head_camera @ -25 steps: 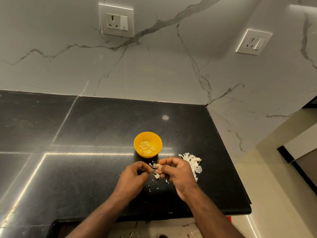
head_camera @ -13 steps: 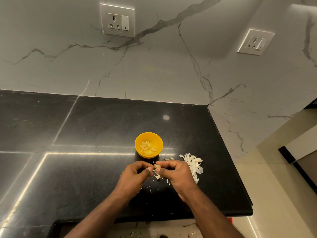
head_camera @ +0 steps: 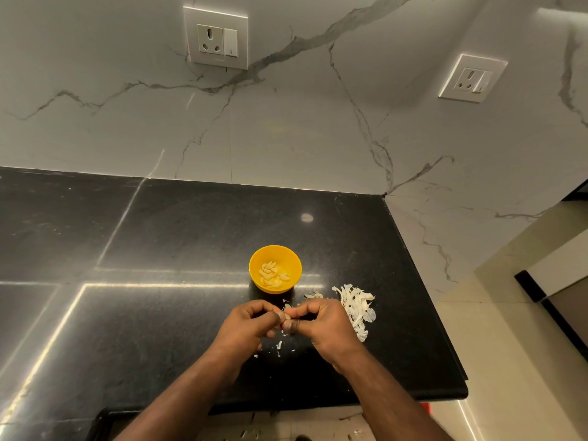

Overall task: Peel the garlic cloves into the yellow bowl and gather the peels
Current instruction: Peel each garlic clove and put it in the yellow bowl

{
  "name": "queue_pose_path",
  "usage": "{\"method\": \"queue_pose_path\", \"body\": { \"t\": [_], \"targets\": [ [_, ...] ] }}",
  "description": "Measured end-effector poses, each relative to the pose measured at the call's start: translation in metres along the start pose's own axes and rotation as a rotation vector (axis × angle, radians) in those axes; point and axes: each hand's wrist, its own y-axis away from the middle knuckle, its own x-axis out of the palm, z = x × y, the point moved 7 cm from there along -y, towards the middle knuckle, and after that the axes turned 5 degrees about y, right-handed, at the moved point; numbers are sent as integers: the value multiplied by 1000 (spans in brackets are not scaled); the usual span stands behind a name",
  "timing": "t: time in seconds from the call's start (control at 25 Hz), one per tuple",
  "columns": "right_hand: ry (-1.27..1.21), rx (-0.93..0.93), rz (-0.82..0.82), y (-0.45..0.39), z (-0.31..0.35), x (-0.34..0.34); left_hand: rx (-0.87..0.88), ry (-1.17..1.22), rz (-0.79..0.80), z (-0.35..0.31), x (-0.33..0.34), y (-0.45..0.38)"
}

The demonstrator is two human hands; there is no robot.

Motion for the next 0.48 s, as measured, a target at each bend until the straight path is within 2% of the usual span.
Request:
{"method": "queue_pose_path", "body": {
  "t": [0.28, 0.48],
  "targets": [
    [-206, 121, 56, 1, -12, 4, -14, 125, -19, 3, -3, 1],
    [-215, 147, -86, 1, -13, -10, 36, 124, -14, 1, -3, 3]
  ]
}}
